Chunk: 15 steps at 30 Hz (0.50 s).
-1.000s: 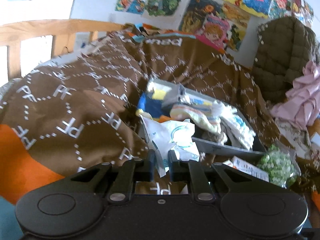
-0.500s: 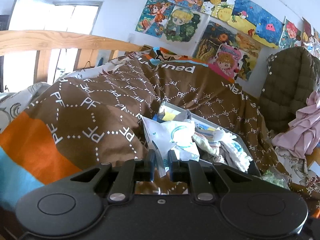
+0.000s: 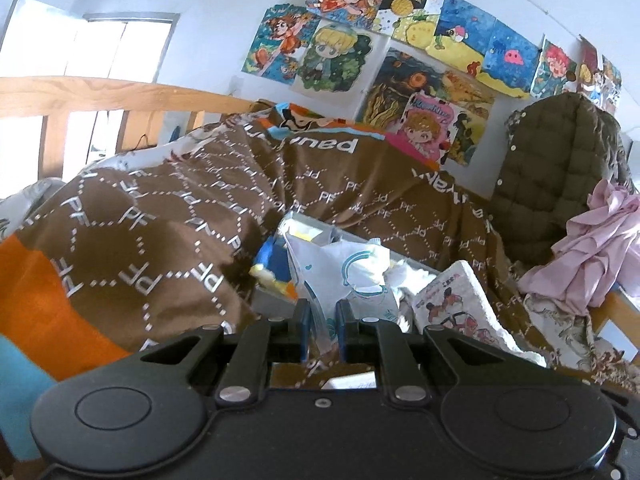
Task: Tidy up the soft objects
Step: 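Carry the white cloth and mask packet over the tray and lower them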
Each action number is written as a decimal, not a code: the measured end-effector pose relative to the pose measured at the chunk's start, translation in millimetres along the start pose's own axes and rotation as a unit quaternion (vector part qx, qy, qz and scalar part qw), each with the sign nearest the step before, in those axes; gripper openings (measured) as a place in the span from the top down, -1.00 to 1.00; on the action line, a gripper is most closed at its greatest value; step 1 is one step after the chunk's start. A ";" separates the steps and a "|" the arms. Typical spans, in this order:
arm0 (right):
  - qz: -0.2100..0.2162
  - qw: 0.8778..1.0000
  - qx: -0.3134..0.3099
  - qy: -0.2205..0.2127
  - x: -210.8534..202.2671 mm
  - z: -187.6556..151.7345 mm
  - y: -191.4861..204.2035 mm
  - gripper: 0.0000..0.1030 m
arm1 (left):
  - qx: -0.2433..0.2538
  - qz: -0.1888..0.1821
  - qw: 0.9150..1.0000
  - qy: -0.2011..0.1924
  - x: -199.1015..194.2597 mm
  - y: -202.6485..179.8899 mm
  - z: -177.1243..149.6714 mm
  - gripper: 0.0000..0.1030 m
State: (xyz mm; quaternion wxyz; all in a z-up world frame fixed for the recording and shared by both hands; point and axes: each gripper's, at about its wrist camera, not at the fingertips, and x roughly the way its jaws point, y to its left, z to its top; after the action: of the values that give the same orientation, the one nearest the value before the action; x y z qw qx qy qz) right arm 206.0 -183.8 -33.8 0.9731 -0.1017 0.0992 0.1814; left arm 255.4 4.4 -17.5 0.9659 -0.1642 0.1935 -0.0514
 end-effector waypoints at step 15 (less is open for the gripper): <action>-0.015 0.998 0.056 -0.037 85.0 29.6 -82.6 0.71 | 0.041 0.006 0.999 -0.023 67.8 -33.3 50.3 0.72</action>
State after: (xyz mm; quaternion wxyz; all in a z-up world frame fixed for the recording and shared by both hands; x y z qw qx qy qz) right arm 319.1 -224.1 -11.6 0.9829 -0.0415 0.0721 0.1642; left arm 336.2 -23.0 13.4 0.9763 -0.1249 0.1699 -0.0496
